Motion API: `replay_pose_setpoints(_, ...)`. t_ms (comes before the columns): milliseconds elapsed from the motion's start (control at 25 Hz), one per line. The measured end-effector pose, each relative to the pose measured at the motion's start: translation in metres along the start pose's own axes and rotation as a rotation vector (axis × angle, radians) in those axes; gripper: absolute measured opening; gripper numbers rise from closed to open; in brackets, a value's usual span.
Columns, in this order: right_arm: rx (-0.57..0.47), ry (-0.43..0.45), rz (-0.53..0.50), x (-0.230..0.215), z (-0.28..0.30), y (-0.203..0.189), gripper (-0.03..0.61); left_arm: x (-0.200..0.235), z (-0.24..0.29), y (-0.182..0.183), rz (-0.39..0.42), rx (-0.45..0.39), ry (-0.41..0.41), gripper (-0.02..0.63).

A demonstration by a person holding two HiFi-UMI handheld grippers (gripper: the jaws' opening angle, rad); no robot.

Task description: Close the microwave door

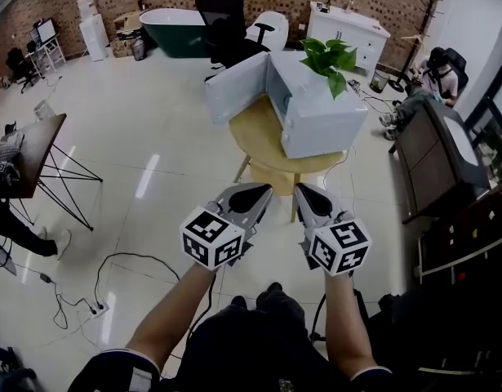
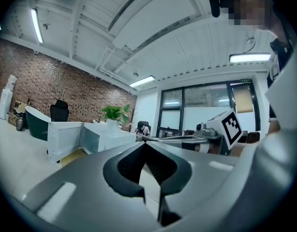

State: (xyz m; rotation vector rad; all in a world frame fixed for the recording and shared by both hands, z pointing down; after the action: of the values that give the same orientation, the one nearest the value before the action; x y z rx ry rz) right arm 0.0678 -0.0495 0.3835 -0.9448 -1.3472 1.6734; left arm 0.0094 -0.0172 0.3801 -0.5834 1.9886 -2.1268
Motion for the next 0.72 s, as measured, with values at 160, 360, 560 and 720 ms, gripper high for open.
replay_pose_setpoints(160,0.002,0.015,0.005,-0.02,0.027,0.003,0.002,0.025,0.021,-0.001,-0.009,0.004,0.014,0.011)
replay_pose_setpoints(360,0.008,0.052,-0.005,-0.055,0.068,0.011,0.002,0.063,0.06,0.001,-0.02,0.004,0.044,0.011)
replay_pose_setpoints(560,0.008,0.082,-0.007,-0.1,0.11,0.022,0.002,0.1,0.104,0.01,-0.014,0.002,0.07,0.011)
replay_pose_setpoints(720,0.004,0.119,-0.008,-0.124,0.141,0.034,0.002,0.126,0.129,0.014,-0.012,0.006,0.098,0.011)
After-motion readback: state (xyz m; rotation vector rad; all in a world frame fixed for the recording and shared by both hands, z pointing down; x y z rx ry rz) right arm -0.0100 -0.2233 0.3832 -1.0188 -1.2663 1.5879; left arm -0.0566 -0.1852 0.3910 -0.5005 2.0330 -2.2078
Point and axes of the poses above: the fingertips, and each gripper's own axes: z forward along the fingers, x to its left, y out of its top, the point moved 1 cm from there along -z, backward along the fingers, and after that the axes turned 6 degrees about y, right-handed, at the moved point
